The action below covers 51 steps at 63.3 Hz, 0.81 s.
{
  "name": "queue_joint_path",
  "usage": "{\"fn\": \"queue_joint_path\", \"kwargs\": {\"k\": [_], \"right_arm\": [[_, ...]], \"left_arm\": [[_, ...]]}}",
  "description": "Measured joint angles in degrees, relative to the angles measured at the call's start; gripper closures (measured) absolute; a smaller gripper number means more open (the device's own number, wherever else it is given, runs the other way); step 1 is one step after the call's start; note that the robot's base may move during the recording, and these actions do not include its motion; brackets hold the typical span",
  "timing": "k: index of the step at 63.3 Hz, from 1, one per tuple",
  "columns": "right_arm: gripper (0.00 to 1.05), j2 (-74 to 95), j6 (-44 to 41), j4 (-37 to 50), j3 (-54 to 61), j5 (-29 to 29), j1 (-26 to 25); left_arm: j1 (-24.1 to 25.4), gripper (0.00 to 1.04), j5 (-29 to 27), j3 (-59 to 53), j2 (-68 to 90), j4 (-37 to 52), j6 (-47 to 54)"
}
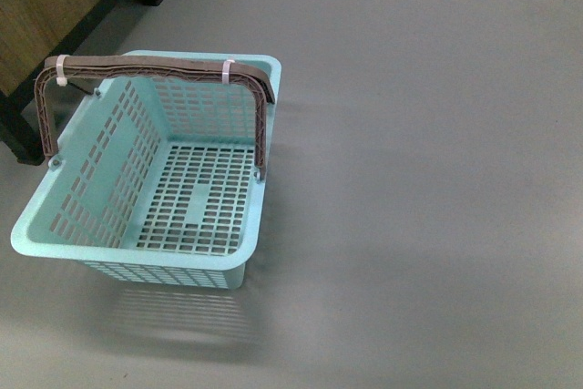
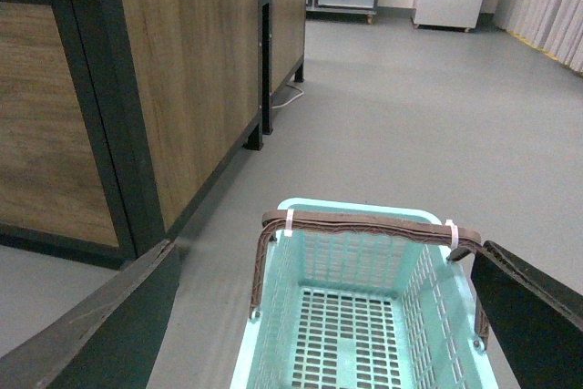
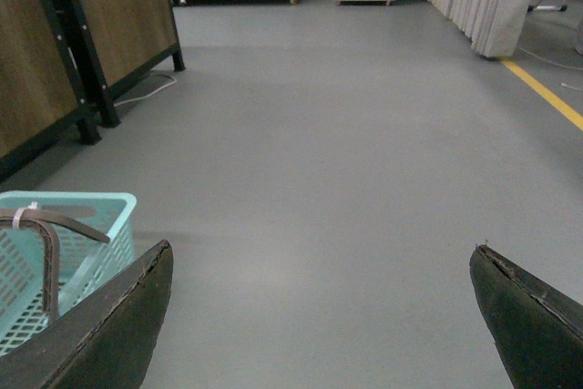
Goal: Pick lemon and mango into basket
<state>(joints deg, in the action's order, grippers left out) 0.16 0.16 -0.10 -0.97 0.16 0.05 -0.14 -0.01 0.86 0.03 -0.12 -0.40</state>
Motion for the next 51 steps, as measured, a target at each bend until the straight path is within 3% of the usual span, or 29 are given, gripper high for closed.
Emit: {"fn": "queue_joint_path", "kwargs": {"k": [27, 28, 33, 36, 40, 44, 51], "right_arm": [[0.09, 0.0, 0.0, 0.0, 0.0, 0.0, 0.0], [0.09, 0.0, 0.0, 0.0, 0.0, 0.0, 0.0], [0.09, 0.0, 0.0, 0.0, 0.0, 0.0, 0.0], [0.09, 0.0, 0.0, 0.0, 0.0, 0.0, 0.0], [0.09, 0.0, 0.0, 0.0, 0.0, 0.0, 0.0], [0.09, 0.0, 0.0, 0.0, 0.0, 0.0, 0.0], [0.09, 0.0, 0.0, 0.0, 0.0, 0.0, 0.0]], "left_arm": [[-0.1, 0.07, -0.4, 0.0, 0.1, -0.1, -0.2], [-0.4, 0.07, -1.5, 0.2, 0.5, -0.7, -0.9], [-10.2, 0.07, -21.4, 6.2, 10.3, -14.6, -13.0], [-17.0, 0.07, -28.8, 8.0, 16.3, -16.4, -20.2], [-23.1, 0.07, -32.6, 9.3, 21.9, -14.7, -30.2], [-24.6, 0.07, -29.2, 10.2, 27.1, -9.9, -39.5], [-11.6, 0.07, -13.9, 10.9, 46.2, 9.7, -57.4]]}}
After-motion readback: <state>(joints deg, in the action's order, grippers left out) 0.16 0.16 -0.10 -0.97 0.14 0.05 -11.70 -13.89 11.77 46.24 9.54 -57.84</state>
